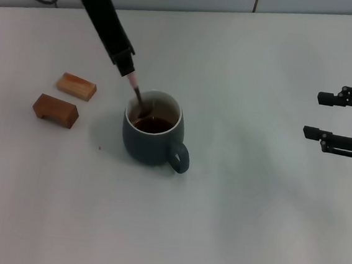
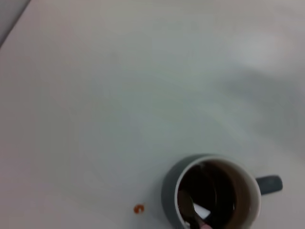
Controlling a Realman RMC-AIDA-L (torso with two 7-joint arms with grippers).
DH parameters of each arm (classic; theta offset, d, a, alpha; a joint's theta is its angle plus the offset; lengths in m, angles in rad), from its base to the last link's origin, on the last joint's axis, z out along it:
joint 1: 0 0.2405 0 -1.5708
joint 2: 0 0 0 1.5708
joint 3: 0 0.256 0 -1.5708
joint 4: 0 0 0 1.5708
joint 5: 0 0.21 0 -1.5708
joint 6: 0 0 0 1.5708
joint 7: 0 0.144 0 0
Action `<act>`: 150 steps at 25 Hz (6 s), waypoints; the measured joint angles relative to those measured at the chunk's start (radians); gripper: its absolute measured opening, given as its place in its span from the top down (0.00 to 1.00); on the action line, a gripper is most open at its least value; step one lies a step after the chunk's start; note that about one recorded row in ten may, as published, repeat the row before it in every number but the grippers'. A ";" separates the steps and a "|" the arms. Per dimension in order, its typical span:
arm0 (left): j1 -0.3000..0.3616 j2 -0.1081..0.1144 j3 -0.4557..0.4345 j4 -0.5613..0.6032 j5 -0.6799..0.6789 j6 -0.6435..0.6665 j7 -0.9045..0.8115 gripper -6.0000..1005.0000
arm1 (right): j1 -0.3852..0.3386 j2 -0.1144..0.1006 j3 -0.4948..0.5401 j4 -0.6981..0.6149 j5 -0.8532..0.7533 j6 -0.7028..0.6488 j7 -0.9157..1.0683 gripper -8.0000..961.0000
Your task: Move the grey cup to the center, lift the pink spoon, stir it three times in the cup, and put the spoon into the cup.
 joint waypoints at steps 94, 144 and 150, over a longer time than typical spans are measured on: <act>0.010 -0.009 0.052 -0.048 -0.011 -0.014 0.016 0.62 | 0.028 -0.002 0.002 -0.002 0.002 0.011 0.000 0.32; 0.421 0.121 -0.249 0.088 -0.776 0.067 0.342 0.22 | 0.020 -0.003 0.053 0.002 0.030 -0.001 0.000 0.32; 0.506 0.123 -0.239 0.098 -0.798 0.102 0.386 0.22 | 0.017 -0.014 0.059 0.006 0.030 -0.074 0.015 0.32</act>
